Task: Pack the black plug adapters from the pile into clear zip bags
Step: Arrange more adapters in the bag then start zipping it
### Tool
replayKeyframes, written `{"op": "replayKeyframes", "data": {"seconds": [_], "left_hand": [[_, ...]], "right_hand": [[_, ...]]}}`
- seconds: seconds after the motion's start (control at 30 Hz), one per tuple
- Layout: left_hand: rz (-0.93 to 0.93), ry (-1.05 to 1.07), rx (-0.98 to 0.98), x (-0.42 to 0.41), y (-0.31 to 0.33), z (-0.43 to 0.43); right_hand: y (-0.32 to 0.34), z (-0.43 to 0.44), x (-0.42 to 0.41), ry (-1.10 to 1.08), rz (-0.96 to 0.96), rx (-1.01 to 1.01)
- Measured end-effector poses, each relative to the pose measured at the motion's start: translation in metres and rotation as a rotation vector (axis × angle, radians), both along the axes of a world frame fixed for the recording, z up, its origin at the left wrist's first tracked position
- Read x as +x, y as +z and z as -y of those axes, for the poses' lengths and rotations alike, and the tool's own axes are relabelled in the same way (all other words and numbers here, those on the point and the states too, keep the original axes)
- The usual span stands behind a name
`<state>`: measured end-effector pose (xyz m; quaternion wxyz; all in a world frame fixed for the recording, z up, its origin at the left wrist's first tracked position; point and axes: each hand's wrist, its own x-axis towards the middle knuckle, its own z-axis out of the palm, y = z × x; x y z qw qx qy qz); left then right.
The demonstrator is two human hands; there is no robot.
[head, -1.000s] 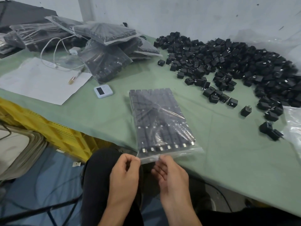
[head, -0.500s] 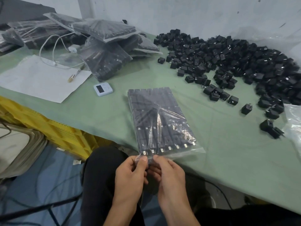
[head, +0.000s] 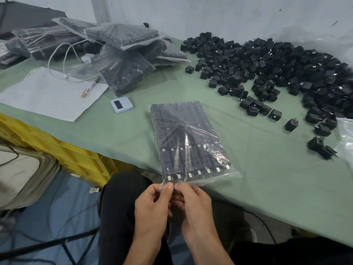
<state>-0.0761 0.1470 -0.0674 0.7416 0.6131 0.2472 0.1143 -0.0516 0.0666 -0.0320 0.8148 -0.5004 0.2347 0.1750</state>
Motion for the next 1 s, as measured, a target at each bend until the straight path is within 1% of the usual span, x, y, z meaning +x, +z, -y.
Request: {"op": "replayKeyframes", "data": {"seconds": [0.13, 0.3, 0.53, 0.7, 0.8, 0.9, 0.93, 1.0], "left_hand": [[0.004, 0.007, 0.007, 0.000, 0.002, -0.004], [0.009, 0.039, -0.011, 0.000, 0.002, -0.004], [-0.018, 0.058, -0.153, 0.003, 0.003, 0.016], [-0.002, 0.128, -0.051, 0.008, 0.003, 0.017], [-0.002, 0.145, -0.053, 0.007, 0.001, 0.018], [-0.010, 0.117, -0.120, 0.007, 0.002, 0.021], [-0.004, 0.094, -0.116, 0.007, 0.002, 0.022], [0.005, 0.070, -0.046, 0.008, 0.001, 0.022]], "right_hand": [[0.000, 0.006, 0.000, -0.033, -0.014, 0.027], [-0.002, 0.013, 0.005, -0.123, -0.012, -0.035], [0.000, 0.015, 0.001, -0.081, -0.064, 0.041], [0.003, 0.020, 0.003, -0.079, -0.030, -0.003], [0.004, 0.019, 0.005, -0.107, -0.038, -0.035], [0.004, 0.014, 0.005, -0.138, -0.062, -0.032], [0.003, 0.013, 0.005, -0.141, -0.064, -0.024], [0.001, 0.014, 0.004, -0.137, -0.060, -0.011]]}}
